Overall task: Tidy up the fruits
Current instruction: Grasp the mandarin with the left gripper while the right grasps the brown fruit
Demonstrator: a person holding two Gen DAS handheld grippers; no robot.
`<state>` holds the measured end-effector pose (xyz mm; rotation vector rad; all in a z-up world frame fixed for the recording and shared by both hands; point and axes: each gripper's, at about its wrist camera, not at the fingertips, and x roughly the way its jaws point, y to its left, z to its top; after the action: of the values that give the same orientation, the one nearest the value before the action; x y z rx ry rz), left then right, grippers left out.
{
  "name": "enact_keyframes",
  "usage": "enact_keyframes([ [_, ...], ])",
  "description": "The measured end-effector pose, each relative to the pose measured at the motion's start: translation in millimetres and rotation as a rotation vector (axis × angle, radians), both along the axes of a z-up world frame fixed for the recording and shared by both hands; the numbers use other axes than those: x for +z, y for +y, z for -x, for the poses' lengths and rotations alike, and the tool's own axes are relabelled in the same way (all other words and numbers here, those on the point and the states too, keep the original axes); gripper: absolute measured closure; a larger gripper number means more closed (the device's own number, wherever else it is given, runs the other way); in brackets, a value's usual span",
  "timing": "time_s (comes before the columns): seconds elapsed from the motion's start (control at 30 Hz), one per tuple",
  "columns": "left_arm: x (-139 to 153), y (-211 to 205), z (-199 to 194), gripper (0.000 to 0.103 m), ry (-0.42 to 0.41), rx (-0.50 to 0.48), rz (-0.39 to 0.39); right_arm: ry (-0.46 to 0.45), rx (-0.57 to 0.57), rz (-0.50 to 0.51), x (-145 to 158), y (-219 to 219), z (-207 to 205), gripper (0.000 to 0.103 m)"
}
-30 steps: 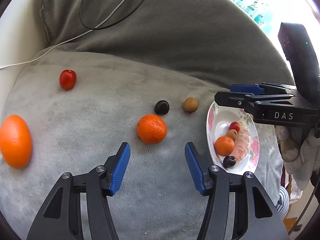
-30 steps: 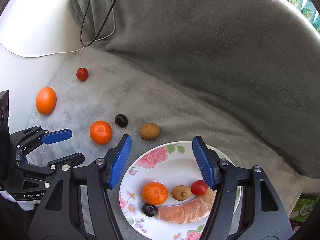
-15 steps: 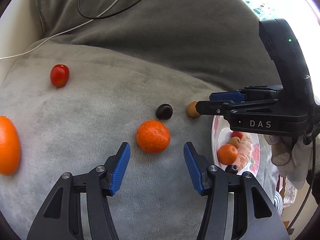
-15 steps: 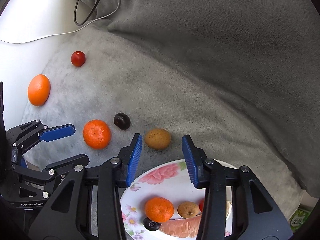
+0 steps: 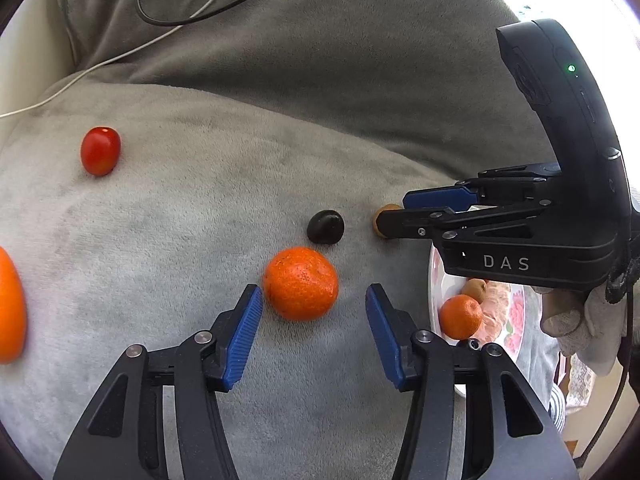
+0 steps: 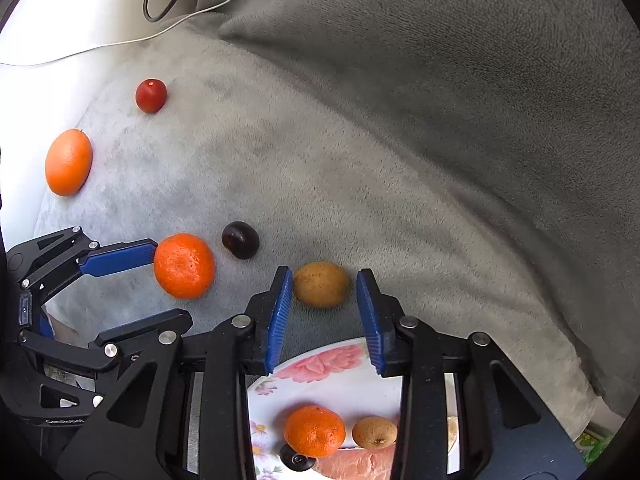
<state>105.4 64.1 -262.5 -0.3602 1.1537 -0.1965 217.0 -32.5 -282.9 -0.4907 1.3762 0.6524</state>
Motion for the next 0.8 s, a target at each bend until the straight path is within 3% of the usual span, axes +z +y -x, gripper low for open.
enact_keyframes([
  [0.37,-10.7,2.2,-4.3,0.063,0.028,0.008,-0.010,-0.006,0.048,0.046,-10.8,18.5,7.0,0.070],
  [0.8,-7.1,5.1,-0.3,0.064,0.005,0.008,-0.009,-0.026,0.033,0.034,-3.8,14.0,9.1,0.071],
])
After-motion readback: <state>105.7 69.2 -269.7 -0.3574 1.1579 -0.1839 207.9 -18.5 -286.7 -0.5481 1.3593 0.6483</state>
